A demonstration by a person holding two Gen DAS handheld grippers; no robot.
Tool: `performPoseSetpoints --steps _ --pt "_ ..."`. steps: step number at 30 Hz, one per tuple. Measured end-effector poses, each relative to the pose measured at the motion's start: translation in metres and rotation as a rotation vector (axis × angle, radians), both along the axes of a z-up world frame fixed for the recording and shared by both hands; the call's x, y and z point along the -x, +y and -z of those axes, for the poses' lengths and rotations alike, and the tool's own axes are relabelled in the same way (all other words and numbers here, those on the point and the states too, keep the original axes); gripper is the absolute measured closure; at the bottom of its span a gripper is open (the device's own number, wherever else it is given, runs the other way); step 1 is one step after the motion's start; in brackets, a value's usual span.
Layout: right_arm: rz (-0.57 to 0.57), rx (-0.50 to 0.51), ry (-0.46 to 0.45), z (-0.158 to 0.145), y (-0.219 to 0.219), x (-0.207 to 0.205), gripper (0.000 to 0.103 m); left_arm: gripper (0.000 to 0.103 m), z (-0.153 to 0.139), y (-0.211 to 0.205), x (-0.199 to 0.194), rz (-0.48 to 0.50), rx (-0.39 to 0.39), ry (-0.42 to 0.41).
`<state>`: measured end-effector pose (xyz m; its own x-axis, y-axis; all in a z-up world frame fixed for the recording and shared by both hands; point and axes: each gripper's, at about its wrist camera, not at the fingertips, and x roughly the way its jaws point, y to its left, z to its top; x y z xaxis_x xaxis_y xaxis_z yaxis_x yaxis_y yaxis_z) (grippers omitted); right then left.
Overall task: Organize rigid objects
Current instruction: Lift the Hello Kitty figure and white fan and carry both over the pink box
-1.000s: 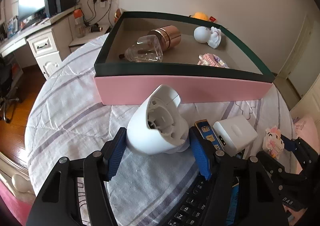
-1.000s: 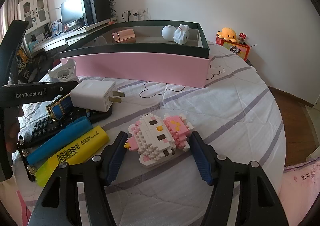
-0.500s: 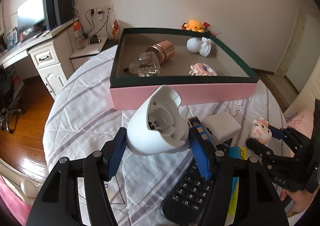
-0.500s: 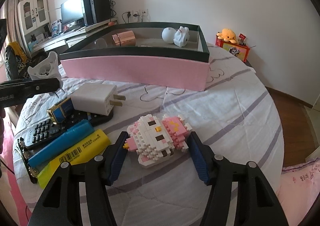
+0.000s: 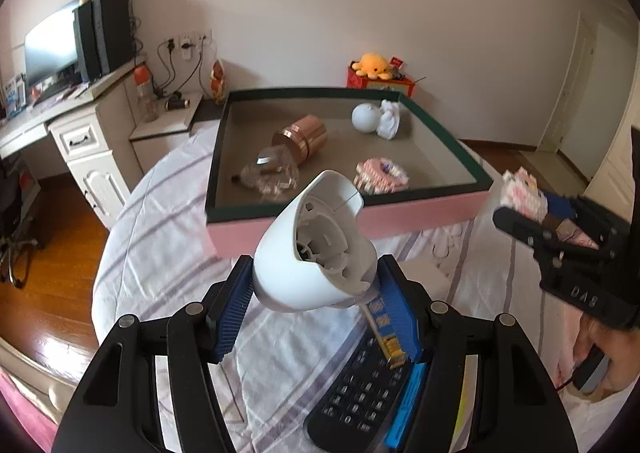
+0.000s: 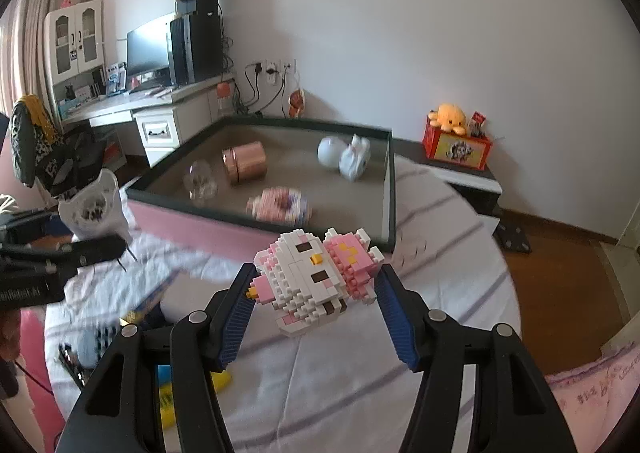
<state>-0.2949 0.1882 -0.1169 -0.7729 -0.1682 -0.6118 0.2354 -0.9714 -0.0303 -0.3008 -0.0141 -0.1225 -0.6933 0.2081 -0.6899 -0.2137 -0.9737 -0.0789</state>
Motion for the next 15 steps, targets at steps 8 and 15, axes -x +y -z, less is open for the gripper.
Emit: performPoseSetpoints --steps 8,15 --pt "-0.017 -0.026 0.045 -0.025 -0.004 0.036 0.041 0.039 -0.018 0.015 0.033 0.048 0.035 0.027" --pt "-0.054 -0.048 0.006 -0.021 -0.009 0.083 0.041 0.039 -0.021 0.020 0.088 0.102 0.022 -0.018"
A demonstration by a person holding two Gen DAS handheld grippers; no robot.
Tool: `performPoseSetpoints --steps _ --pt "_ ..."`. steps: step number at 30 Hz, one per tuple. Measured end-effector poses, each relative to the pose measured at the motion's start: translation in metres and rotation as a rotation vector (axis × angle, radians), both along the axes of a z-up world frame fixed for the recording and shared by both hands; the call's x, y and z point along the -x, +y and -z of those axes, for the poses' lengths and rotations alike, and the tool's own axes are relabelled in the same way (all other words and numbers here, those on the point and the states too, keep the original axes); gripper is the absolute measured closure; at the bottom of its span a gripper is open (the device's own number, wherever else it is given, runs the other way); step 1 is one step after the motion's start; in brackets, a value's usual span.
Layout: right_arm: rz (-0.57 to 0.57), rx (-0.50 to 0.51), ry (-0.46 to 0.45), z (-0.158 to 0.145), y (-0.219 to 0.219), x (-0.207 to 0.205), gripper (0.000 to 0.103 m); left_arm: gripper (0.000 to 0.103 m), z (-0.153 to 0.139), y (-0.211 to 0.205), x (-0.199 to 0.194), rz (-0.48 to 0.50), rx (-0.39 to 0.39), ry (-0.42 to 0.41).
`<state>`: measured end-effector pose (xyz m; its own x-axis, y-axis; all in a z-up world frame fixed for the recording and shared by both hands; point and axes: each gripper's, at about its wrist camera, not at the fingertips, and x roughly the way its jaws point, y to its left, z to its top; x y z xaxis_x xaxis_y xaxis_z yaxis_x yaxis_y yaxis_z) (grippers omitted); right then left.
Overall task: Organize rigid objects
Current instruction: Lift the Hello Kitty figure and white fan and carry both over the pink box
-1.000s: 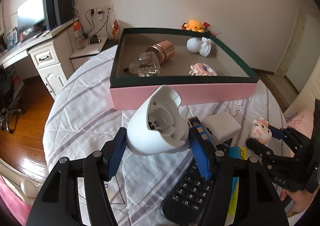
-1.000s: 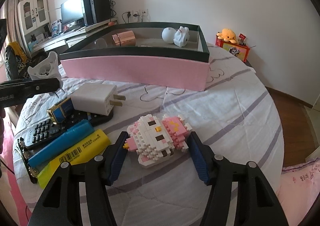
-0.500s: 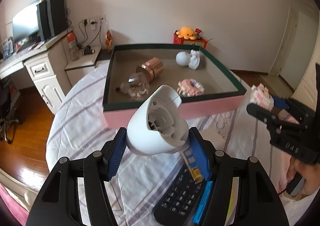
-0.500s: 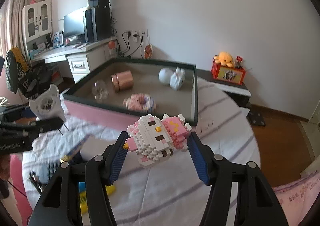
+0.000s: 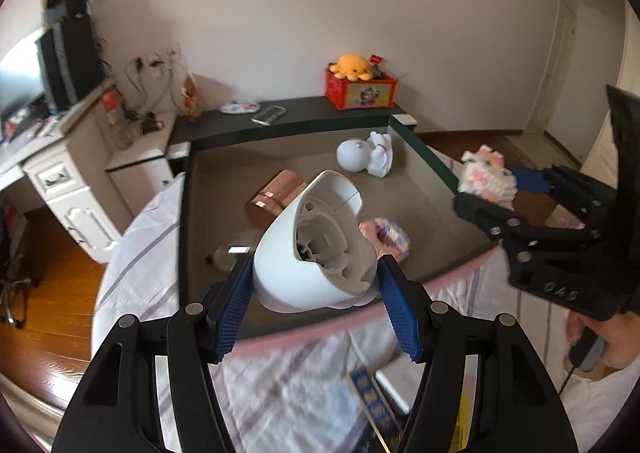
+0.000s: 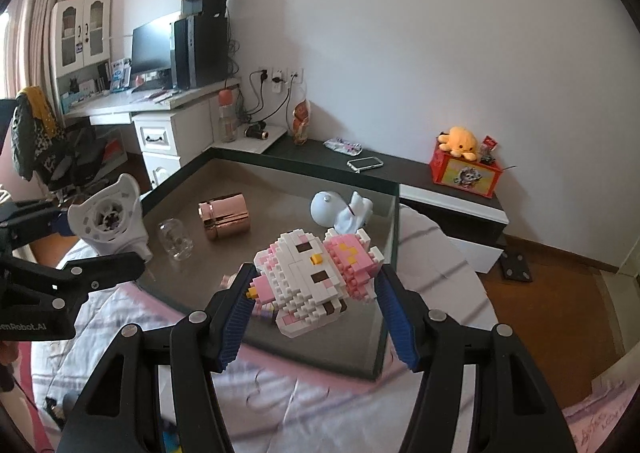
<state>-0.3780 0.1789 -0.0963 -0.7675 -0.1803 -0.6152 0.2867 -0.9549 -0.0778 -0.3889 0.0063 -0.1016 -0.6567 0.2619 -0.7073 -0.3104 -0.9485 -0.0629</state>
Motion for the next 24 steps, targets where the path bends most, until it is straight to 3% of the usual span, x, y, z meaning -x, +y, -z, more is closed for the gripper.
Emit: performPoseSetpoints --steps 9,14,24 --pt "-0.033 -0.045 -0.091 0.021 -0.005 0.060 0.041 0.039 0.023 0.020 0.061 0.031 0.020 -0.083" --pt "-0.041 -0.087 -0.132 0.033 -0.004 0.076 0.041 0.039 0.045 0.036 0.072 0.059 0.049 -0.124" --pt "-0.073 -0.110 -0.187 0.041 -0.008 0.093 0.041 0.040 0.060 0.048 0.090 0.074 0.121 -0.142"
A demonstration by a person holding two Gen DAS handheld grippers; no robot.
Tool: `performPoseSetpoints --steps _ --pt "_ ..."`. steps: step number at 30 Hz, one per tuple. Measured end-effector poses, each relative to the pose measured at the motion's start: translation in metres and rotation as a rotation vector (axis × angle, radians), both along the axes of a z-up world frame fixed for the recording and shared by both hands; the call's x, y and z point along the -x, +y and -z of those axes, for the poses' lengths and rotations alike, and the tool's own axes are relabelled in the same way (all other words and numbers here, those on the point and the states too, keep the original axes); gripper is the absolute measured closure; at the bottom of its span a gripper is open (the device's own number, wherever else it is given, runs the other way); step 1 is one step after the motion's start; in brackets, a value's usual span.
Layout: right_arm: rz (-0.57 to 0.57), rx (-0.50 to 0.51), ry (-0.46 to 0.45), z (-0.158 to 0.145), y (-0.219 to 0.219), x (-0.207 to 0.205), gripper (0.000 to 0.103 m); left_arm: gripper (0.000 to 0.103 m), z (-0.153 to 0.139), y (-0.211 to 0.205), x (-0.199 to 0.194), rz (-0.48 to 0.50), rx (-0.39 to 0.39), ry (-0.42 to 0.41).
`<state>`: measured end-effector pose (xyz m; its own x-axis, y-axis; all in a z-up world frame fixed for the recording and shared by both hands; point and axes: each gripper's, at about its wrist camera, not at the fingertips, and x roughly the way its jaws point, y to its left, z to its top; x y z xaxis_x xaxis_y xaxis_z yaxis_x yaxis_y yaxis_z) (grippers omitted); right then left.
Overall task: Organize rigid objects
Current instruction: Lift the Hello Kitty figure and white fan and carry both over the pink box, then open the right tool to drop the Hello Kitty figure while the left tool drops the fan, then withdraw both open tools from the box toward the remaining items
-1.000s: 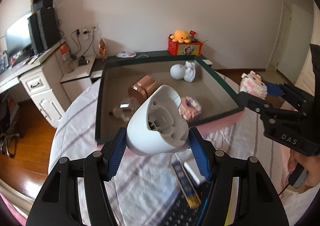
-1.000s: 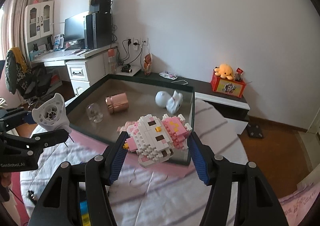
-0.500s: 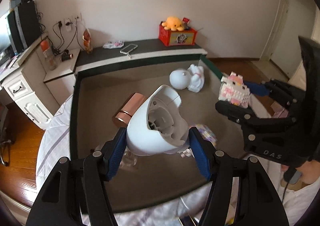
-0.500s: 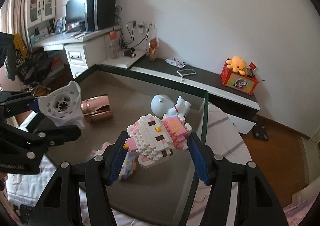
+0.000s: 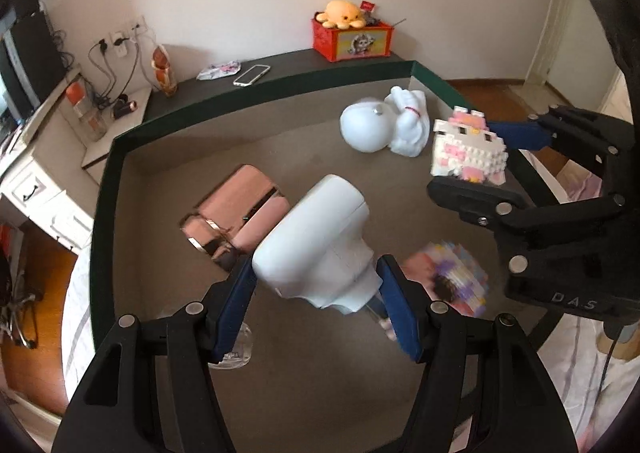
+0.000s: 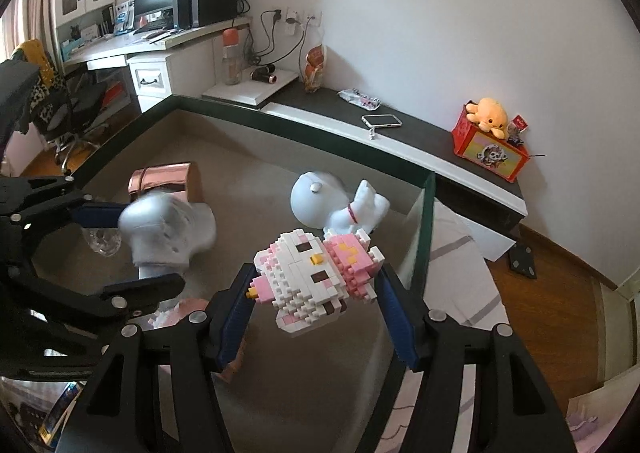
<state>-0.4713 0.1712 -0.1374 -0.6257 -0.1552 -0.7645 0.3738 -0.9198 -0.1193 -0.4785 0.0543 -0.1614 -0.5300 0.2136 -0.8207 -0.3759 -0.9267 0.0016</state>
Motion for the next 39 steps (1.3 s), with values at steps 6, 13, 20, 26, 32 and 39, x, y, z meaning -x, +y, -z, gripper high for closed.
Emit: performPoseSetpoints --steps 6,13,20,26,32,39 --pt "-0.018 -0.027 -0.045 0.007 -0.003 0.011 0.041 0.039 -0.003 0.001 0.012 0.003 0.038 -0.003" --pt "-0.021 -0.047 -0.098 0.009 -0.003 0.021 0.041 0.039 -0.005 0.001 0.031 -0.012 0.108 -0.022" --pt "-0.024 -0.056 -0.134 0.014 -0.004 0.025 0.041 0.032 -0.011 -0.006 0.035 -0.064 0.105 0.006" --pt "-0.020 -0.064 -0.119 0.013 -0.006 0.020 0.041 0.020 -0.016 -0.010 0.023 -0.077 0.118 0.035" --pt "0.001 -0.042 -0.077 0.002 -0.004 0.005 0.022 0.009 -0.028 -0.024 -0.001 -0.101 0.067 0.058" --pt "0.010 0.007 -0.014 -0.019 -0.003 -0.033 0.022 0.004 -0.050 -0.047 -0.052 -0.139 0.029 0.116"
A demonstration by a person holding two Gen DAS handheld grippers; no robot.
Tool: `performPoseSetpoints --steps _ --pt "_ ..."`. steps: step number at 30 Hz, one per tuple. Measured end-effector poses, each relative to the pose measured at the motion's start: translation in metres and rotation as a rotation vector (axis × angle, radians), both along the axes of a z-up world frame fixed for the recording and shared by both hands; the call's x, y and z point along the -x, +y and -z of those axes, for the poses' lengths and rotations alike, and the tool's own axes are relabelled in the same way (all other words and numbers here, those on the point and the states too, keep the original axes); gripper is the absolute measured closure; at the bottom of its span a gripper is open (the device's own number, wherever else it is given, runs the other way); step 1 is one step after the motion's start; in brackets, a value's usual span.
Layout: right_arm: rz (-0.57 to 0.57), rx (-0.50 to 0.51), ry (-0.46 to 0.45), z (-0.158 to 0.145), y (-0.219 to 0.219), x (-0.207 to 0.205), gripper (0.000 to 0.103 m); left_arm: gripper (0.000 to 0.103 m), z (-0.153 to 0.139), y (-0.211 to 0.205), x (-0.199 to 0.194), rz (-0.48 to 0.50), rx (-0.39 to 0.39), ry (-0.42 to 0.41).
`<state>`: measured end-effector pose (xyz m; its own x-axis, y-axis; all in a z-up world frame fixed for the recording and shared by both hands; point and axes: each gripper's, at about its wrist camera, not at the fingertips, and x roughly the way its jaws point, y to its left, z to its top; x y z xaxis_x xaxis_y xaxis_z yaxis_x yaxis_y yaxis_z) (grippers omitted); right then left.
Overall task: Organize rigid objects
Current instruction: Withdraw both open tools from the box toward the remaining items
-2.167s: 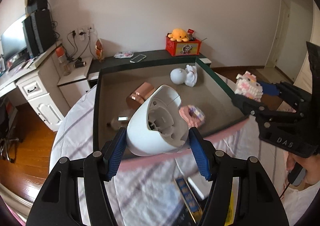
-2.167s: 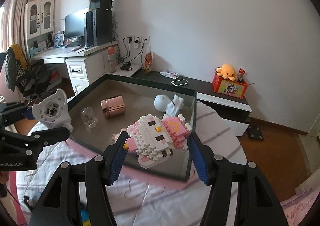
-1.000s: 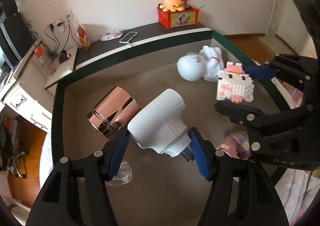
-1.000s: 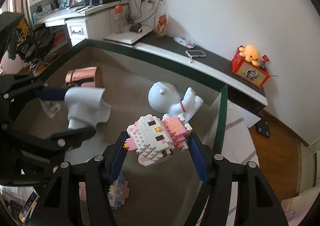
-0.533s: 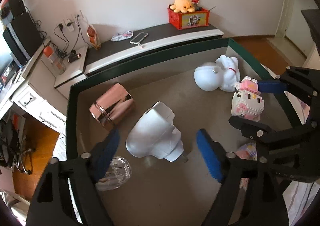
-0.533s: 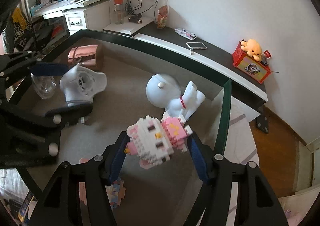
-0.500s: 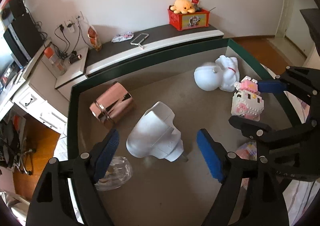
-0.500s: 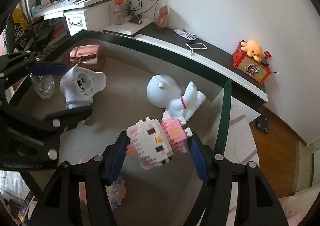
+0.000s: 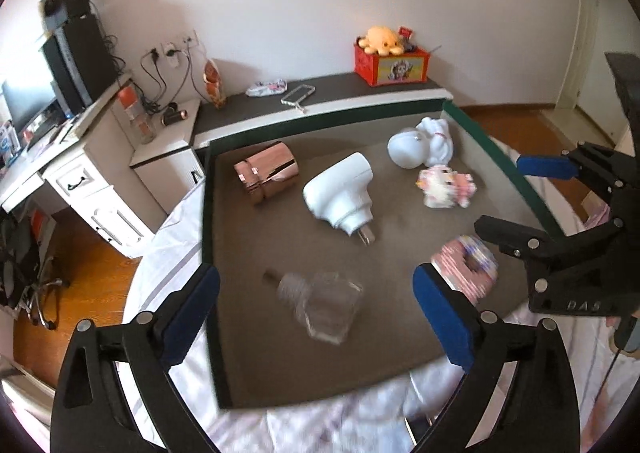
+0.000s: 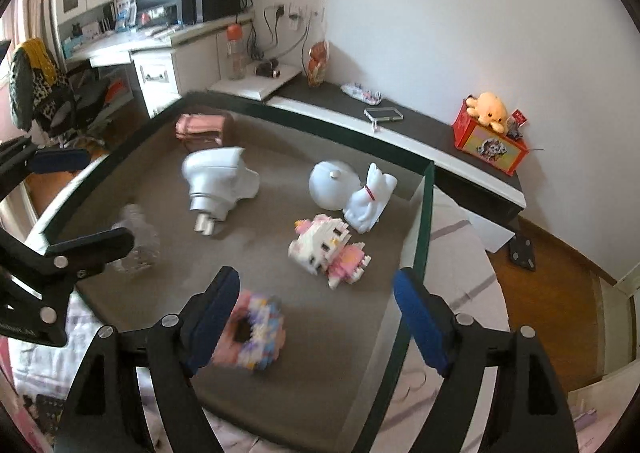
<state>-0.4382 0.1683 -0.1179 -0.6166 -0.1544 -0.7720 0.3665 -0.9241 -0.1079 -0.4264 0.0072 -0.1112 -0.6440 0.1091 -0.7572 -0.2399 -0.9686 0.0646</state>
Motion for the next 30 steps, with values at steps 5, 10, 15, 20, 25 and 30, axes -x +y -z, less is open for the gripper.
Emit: performPoseSetpoints --steps 5,10,15,20,25,30 --pt "0.004 0.049 0.063 -0.016 0.005 -0.036 0.012 0.000 -0.022 -0.021 -0.052 -0.019 -0.036 0.074" --pt "0.025 0.092 0.134 -0.032 0.017 -0.080 0.000 0.000 -0.036 -0.041 -0.107 -0.050 -0.083 0.128" --pt "0.047 0.136 0.157 -0.038 0.028 -0.125 0.000 0.000 -0.028 -0.058 -0.158 -0.072 -0.111 0.142" --pt "0.078 0.170 0.158 -0.029 0.031 -0.166 0.000 0.000 0.000 -0.072 -0.191 -0.124 -0.142 0.092" --pt "0.102 0.214 0.113 -0.006 0.024 -0.192 0.000 0.000 0.029 -0.074 -0.213 -0.121 -0.146 0.042" --pt "0.106 0.212 0.056 0.017 0.013 -0.208 0.000 0.000 0.044 -0.079 -0.230 -0.136 -0.132 0.017"
